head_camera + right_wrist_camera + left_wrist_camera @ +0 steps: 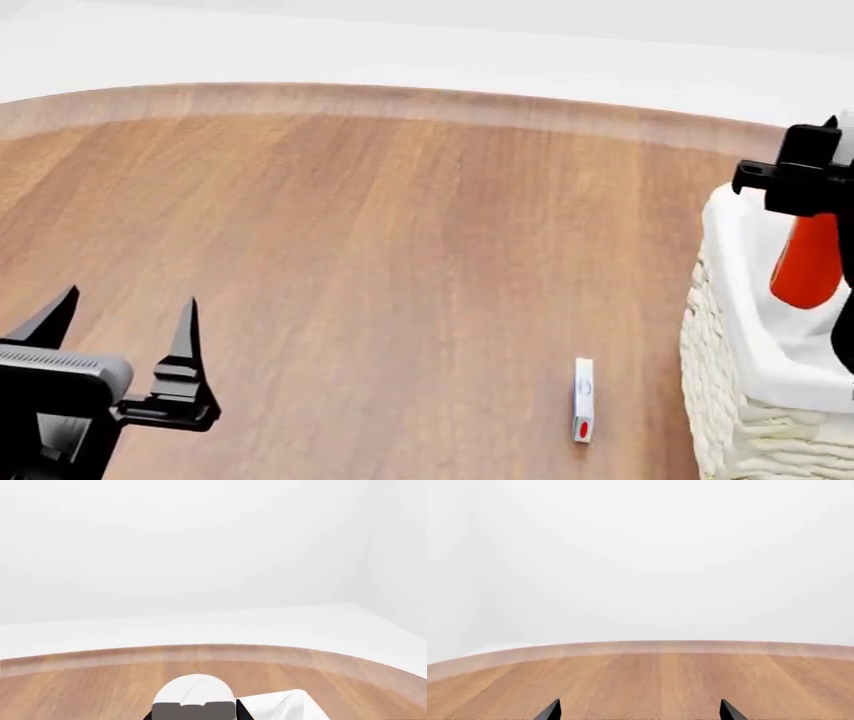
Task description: Pick up the ketchup, and put it in the basket.
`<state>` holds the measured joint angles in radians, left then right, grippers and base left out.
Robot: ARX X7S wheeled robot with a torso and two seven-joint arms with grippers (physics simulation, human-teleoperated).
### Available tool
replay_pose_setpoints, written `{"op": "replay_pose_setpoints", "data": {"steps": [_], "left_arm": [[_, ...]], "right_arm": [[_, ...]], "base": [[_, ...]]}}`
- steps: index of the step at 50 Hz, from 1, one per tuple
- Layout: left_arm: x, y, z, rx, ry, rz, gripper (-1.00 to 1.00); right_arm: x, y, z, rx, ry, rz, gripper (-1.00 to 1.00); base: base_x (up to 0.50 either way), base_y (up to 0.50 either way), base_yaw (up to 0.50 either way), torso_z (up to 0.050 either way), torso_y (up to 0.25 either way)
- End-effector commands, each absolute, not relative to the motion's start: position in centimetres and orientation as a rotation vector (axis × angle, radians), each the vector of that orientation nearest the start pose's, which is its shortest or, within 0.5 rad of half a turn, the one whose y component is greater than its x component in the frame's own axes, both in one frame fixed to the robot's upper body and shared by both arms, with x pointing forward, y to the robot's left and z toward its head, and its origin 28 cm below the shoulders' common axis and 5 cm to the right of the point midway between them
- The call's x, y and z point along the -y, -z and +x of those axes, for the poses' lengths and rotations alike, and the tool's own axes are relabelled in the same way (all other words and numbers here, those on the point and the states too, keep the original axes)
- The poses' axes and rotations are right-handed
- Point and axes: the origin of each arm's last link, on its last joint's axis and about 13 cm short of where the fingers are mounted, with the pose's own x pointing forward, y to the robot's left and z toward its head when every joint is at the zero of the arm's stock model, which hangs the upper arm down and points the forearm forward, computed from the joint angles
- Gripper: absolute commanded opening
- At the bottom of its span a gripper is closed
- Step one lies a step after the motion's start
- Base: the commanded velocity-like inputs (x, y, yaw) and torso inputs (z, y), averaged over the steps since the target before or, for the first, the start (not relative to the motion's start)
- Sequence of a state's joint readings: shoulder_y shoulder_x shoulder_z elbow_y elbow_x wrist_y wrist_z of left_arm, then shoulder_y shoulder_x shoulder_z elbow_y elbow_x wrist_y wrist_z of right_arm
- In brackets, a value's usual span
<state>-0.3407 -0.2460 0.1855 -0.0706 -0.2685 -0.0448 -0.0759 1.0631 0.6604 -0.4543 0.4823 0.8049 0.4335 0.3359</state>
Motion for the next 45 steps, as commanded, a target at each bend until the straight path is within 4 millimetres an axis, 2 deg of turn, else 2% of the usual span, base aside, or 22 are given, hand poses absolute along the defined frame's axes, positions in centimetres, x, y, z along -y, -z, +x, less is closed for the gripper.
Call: {"op": "replay_pose_setpoints", "data": {"steps": [1,28,45], "left_arm": [[-23.5,-7.4,28.4,0.173,0.082,0.012,1.0],[-24.2,-7.1,27.6,0.173,0.064,0.005,1.0],[-24.4,-6.7,27.2,0.169,0.053,0.001,1.0]], "right_arm": [[24.5,-20.7,38.1,-0.016,0.315,-0.017,-1.0],[25.5,-19.4,40.2,-0.002,0.404,0.099,-1.0],[25.9,-17.5,39.8,-0.017,0.443,0.127,-1.0]], "base": [[0.0,0.0,0.0,0.0,0.0],[0.0,0.0,0.0,0.0,0.0],[0.0,0.0,0.0,0.001,0.001]]}}
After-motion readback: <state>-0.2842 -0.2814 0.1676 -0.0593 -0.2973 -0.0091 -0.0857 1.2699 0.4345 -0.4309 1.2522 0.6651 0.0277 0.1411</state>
